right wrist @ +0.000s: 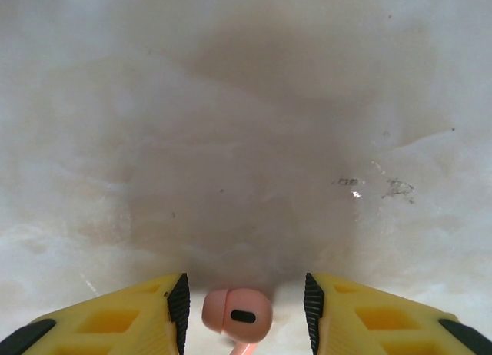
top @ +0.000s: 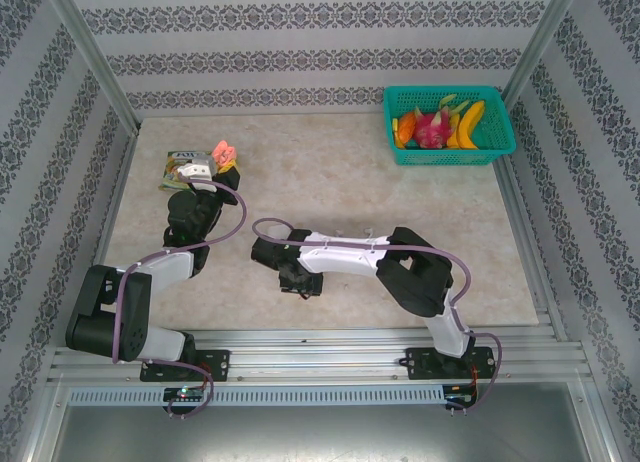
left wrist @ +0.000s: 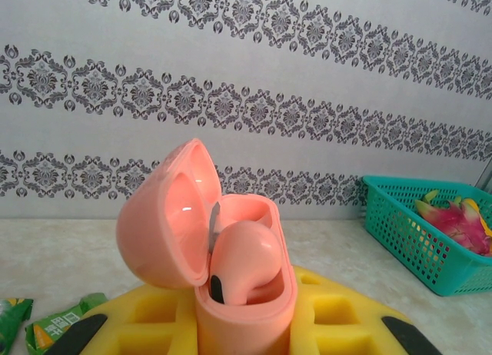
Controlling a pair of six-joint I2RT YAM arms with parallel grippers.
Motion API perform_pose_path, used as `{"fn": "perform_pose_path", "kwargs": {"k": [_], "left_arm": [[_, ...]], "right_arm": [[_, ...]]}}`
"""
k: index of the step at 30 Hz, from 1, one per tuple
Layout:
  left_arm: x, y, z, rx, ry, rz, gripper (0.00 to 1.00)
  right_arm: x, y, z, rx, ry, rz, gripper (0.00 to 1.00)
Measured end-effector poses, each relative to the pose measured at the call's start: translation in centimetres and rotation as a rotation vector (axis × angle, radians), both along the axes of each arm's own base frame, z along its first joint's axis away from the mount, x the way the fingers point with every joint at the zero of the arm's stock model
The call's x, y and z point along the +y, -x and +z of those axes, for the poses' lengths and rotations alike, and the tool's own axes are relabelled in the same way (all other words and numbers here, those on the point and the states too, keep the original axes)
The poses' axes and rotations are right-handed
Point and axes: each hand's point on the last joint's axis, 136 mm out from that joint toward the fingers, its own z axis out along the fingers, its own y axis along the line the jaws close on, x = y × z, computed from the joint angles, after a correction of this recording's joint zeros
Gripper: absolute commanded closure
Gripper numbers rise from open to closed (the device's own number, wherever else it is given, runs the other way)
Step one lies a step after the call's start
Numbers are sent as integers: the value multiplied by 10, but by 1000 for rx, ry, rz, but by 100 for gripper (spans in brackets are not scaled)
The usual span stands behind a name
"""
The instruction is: Insert the wireless bluetooth earbuds into the charging case
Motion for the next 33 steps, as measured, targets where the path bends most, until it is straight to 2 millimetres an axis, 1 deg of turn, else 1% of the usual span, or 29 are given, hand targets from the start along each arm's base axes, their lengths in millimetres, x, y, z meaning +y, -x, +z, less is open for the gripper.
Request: {"fn": "perform_pose_path", "kwargs": {"k": [3,9,17,27,33], "left_arm": [[0,0,2,-8,6,0,100],[0,0,2,-7,16,-1,100],[0,0,2,-4,20,-2,100],[0,0,2,-5,27,-3,100],[-1,0,2,-3,34,-11,100]], "right_arm": [[1,1,-3,1,3,4,55],[2,1,-3,0,-1,0,59],[3,1,-3,2,-4,0,59],[5,2,-3,-5,-8,6,67],[7,3,-3,-11,-10,14,70]]}}
